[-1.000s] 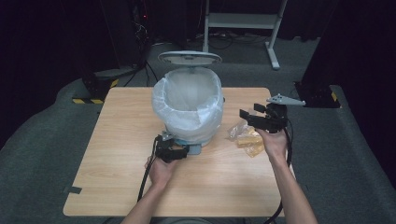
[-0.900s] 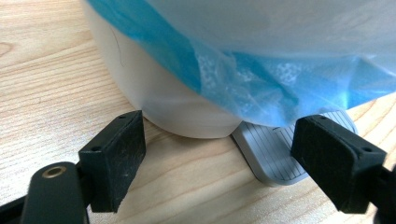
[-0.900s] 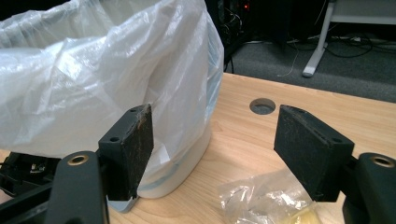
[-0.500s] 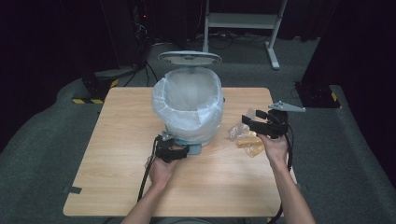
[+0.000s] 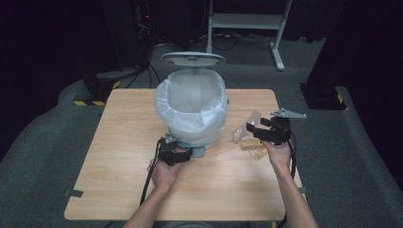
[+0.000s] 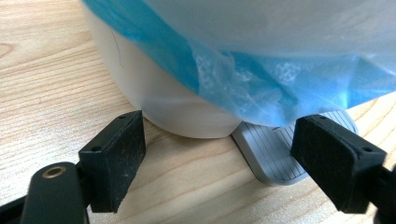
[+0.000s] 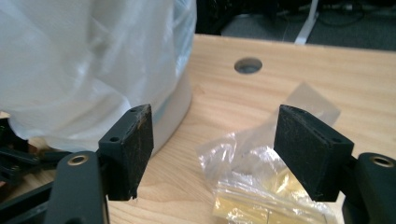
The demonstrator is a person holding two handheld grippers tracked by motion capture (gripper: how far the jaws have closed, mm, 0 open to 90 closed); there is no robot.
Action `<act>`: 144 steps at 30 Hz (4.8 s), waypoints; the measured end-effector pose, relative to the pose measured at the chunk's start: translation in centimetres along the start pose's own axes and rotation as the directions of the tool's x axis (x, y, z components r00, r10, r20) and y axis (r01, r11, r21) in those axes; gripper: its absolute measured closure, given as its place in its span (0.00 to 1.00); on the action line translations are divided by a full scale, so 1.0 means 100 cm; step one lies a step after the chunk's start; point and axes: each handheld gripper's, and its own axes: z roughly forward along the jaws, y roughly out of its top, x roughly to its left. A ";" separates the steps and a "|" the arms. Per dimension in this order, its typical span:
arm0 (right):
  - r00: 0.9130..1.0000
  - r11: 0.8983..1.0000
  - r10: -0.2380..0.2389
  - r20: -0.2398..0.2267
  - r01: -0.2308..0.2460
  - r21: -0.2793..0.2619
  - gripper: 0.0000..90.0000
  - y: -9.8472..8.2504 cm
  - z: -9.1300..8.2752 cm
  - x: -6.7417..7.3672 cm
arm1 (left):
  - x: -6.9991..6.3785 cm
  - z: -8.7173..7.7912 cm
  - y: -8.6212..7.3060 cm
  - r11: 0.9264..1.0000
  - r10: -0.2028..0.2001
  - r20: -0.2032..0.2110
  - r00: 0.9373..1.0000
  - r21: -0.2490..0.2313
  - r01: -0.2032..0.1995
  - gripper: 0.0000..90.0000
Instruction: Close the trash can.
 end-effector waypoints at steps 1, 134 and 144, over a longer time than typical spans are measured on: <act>1.000 1.000 0.001 0.001 -0.001 0.006 0.31 -0.002 0.003 -0.001 | 0.000 0.000 0.000 1.000 0.000 0.000 1.000 0.000 0.000 0.20; 0.989 0.981 -0.117 -0.086 0.128 0.146 0.94 -0.013 0.011 0.020 | 0.000 0.000 0.000 1.000 0.000 0.004 1.000 0.000 0.000 0.20; 0.988 0.983 -0.126 -0.094 0.137 0.124 0.95 -0.009 0.003 0.023 | 0.000 0.000 0.000 1.000 0.002 0.003 1.000 0.001 -0.002 0.19</act>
